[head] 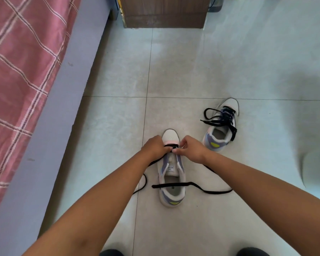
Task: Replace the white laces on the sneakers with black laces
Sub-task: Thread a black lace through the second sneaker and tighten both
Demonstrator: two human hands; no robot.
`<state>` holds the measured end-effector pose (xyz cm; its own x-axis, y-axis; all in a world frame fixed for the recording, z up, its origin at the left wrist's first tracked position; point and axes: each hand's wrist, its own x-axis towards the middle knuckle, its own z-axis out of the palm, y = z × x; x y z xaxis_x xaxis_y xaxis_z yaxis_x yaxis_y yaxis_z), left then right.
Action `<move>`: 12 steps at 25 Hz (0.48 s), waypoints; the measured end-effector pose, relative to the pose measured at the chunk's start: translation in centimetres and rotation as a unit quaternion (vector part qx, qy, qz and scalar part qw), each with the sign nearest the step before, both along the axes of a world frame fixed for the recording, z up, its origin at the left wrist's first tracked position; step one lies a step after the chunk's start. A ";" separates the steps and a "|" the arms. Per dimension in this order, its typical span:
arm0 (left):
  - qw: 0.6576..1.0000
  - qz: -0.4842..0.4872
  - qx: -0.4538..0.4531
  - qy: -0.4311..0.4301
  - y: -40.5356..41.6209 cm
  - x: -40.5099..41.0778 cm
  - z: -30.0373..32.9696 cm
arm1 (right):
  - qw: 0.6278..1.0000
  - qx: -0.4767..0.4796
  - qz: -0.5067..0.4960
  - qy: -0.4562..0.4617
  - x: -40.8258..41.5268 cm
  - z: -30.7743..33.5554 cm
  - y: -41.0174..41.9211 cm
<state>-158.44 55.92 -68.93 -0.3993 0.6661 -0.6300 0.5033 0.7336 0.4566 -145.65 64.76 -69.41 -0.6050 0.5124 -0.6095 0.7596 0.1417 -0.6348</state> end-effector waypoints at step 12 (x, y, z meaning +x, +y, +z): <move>0.961 0.057 -0.019 -0.270 -1.6 -2.2 1.9 | 0.991 -0.121 -0.050 0.001 0.4 0.1 0.7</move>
